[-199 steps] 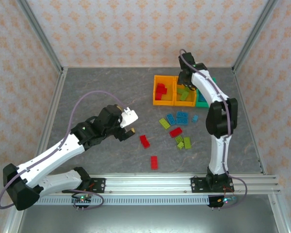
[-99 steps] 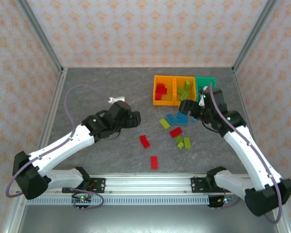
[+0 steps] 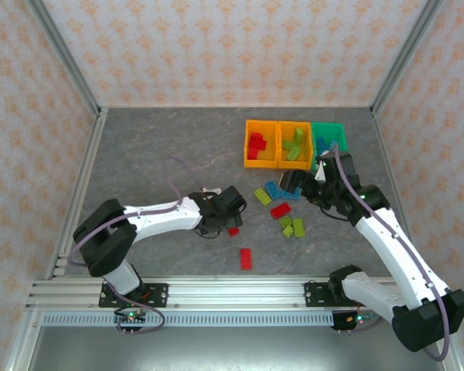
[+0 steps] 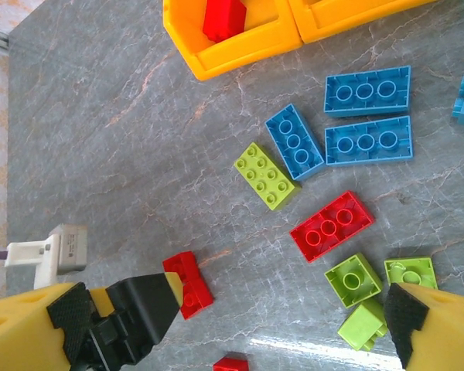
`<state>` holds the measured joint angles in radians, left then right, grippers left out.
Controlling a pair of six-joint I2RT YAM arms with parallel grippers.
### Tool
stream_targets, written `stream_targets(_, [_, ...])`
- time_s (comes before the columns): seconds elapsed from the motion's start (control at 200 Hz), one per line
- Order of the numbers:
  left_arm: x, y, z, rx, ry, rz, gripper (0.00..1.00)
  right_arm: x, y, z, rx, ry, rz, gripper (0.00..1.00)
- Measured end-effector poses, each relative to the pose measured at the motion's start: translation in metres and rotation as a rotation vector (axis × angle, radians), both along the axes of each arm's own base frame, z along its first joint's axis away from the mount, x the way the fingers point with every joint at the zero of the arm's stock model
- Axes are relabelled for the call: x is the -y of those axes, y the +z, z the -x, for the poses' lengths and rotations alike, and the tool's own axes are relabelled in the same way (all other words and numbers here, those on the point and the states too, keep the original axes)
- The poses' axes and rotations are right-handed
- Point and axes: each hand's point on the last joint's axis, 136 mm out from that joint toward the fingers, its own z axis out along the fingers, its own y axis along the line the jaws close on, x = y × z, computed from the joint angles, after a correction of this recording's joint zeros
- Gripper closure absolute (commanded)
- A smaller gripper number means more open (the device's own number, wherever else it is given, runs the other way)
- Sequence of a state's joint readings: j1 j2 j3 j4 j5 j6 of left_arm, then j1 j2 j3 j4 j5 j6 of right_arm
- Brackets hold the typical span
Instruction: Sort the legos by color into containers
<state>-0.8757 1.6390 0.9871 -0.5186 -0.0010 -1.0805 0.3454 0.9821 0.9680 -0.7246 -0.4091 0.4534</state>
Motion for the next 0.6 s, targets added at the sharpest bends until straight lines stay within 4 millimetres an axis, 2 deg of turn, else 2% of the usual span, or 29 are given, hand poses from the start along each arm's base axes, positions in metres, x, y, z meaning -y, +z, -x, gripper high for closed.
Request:
stream_targets(0.155, [0.008,-0.007,-0.008,0.016,0.002,0.005,0.24,-0.001,-0.006,-0.002,-0.02,0.0,0.008,0.01])
stream_targets(0.375, [0.01,-0.022,-0.016,0.01,0.012,0.001,0.52,-0.001,-0.008,-0.002,-0.031,0.002,0.008,0.01])
stream_targets(0.601, [0.009,-0.024,-0.017,0.005,0.012,-0.009,0.68,-0.01,-0.009,0.005,-0.061,0.043,-0.029,0.0])
